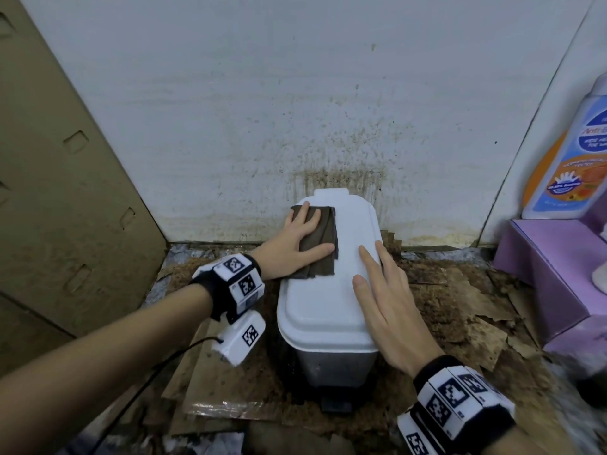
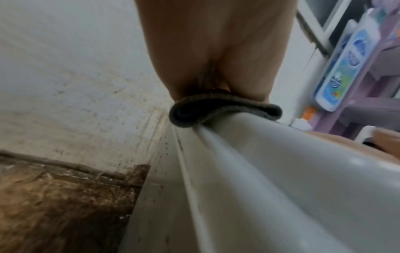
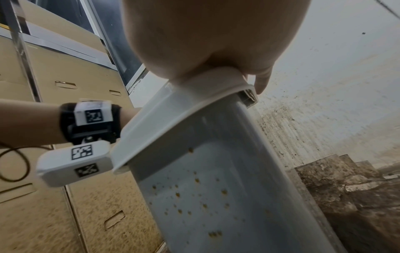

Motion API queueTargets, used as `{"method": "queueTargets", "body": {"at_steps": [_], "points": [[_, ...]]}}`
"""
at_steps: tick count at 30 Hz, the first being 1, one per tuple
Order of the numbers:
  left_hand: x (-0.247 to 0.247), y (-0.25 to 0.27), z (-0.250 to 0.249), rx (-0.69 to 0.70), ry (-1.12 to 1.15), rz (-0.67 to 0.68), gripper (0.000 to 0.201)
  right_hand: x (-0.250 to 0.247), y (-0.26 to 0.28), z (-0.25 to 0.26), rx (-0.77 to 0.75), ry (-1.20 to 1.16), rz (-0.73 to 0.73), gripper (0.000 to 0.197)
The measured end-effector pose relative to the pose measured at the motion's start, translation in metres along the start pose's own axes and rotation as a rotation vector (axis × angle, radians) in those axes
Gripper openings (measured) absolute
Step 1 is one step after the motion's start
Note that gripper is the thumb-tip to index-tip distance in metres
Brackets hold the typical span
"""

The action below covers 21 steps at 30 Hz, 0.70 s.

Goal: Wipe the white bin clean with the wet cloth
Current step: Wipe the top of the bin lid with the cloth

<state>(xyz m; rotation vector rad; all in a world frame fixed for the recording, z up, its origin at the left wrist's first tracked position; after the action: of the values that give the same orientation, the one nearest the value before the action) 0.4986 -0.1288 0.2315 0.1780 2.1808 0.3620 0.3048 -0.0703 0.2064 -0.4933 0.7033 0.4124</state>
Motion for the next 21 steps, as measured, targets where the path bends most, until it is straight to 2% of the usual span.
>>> {"method": "queueTargets", "body": {"at_steps": [7, 14, 18, 21], "points": [[0.000, -0.011, -0.003, -0.010, -0.024, -0.055, 0.085, 0.000, 0.000, -0.001, -0.008, -0.041, -0.030, 0.063], [0.022, 0.012, -0.006, -0.004, -0.025, -0.129, 0.079, -0.003, 0.004, -0.001, 0.003, -0.064, -0.041, 0.065], [0.035, 0.035, -0.005, 0.030, -0.136, -0.148, 0.077, -0.002, 0.004, -0.001, 0.000, -0.074, -0.049, 0.065], [0.046, 0.051, -0.009, 0.058, -0.295, -0.212, 0.074, -0.002, 0.005, -0.002, 0.002, -0.097, -0.052, 0.068]]}}
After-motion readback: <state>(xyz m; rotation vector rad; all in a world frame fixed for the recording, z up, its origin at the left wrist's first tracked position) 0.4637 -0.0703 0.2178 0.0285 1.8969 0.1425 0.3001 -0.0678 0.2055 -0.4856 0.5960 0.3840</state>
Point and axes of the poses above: each hand's wrist, its own y-axis away from the middle knuckle, its own x-axis out of the palm, z = x × y, the point moved 6 cm from there along -y, towards the middle knuckle, and after that the axes turned 13 degrees about -x, right-handed, at the moved point
